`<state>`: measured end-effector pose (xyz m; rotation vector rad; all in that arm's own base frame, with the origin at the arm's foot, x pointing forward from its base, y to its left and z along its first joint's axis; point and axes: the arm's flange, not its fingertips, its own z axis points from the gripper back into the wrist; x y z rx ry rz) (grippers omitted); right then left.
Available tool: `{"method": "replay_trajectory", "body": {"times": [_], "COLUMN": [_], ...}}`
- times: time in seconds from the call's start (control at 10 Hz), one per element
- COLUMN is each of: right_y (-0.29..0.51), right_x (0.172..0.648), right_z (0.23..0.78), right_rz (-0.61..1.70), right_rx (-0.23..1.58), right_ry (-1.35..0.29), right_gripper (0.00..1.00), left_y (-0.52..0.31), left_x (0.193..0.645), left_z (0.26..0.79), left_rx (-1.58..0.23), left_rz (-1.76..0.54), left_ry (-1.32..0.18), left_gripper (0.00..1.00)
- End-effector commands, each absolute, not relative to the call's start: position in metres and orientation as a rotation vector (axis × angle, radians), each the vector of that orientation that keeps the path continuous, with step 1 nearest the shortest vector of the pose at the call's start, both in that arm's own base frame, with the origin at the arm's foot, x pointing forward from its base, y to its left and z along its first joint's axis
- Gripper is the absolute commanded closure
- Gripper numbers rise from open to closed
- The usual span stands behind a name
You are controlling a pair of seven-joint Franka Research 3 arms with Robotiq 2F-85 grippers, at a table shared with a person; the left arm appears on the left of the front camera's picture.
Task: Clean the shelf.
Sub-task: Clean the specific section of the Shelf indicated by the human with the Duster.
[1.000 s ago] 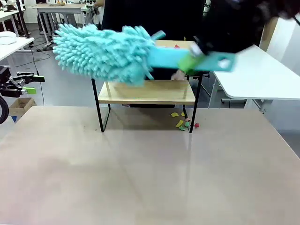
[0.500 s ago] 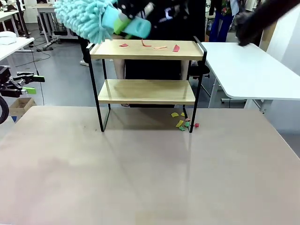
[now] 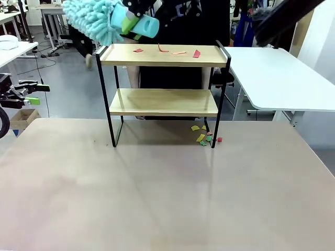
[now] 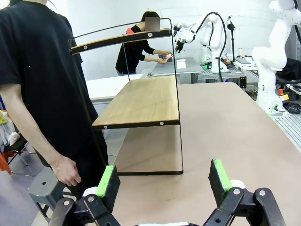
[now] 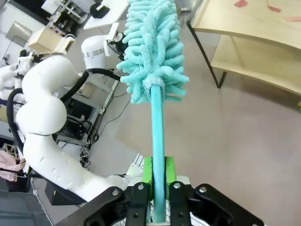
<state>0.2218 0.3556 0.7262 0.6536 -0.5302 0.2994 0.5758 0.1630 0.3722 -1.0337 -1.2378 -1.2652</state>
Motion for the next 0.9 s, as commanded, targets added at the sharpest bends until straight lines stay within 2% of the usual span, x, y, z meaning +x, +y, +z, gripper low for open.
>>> {"method": "replay_trajectory", "body": {"times": [0.0, 0.2, 0.3, 0.8], "right_y": [0.356, 0.395, 0.407, 0.453], "right_x": [0.227, 0.254, 0.265, 0.3], "right_z": [0.725, 0.734, 0.734, 0.729], "right_rz": [0.287, 0.22, 0.175, -0.048], "right_rx": [0.642, 0.579, 0.609, 0.458], "right_ry": [-0.539, -0.589, -0.566, -0.647], "right_gripper": [0.86, 0.86, 0.86, 0.86], "left_y": [0.163, 0.163, 0.163, 0.163], "left_x": [0.573, 0.573, 0.573, 0.573], "left_z": [0.375, 0.375, 0.375, 0.375], "left_rx": [-1.03, -1.03, -1.03, -1.03], "left_rz": [-1.282, -1.282, -1.282, -1.282], "left_ry": [-1.235, -1.235, -1.235, -1.235], "left_gripper": [0.0, 0.0, 0.0, 0.0]}}
